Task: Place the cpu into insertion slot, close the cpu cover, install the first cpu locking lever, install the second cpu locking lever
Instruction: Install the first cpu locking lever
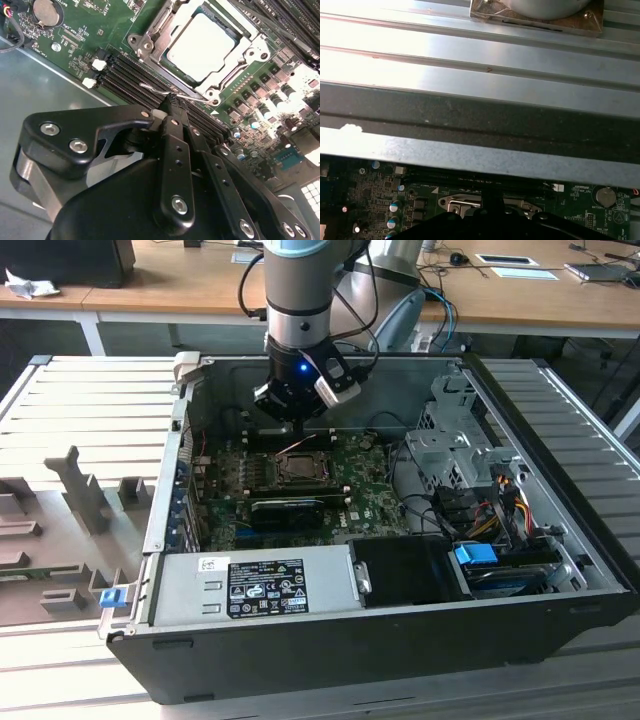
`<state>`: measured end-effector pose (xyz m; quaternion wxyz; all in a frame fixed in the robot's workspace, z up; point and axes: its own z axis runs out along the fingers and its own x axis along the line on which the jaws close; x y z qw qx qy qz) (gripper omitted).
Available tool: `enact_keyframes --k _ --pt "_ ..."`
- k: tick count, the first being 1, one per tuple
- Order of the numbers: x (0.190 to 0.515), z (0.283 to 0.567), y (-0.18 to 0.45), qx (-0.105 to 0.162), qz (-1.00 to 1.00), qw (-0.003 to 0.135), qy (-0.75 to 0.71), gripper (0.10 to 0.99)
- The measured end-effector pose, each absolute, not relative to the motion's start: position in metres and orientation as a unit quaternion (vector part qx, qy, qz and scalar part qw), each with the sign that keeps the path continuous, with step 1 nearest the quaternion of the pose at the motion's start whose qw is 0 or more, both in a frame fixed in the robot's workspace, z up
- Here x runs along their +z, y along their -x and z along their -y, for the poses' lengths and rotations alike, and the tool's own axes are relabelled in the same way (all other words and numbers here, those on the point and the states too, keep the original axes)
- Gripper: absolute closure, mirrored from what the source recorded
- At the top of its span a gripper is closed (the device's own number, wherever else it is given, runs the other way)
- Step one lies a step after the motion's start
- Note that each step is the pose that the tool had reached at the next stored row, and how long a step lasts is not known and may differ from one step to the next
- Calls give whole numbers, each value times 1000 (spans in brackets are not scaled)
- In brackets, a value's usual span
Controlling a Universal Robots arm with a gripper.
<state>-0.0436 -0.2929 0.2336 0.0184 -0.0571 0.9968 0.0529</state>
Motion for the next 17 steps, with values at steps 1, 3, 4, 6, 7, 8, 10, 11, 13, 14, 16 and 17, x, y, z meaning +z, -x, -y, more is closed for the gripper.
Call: enact_keyframes --k 1,3,4,6,7,8,10,11,13,14,16,17 --pt "234 293 44 53 -997 18 57 980" --pt "233 293 44 53 -997 19 57 980" --pt "233 293 44 53 -997 19 57 980" --pt "232 292 43 53 -997 19 57 980" --pt "231 291 43 53 -997 18 57 980" --pt "231 290 42 53 -997 18 57 980" --pt "228 290 40 53 -997 18 57 980" --pt "227 290 40 53 -997 18 57 980" --pt "224 290 37 53 -997 18 57 980" --pt "224 290 36 53 -997 18 57 980" --pt "223 289 34 53 -997 18 57 980" --pt "222 289 33 53 -997 18 57 980"
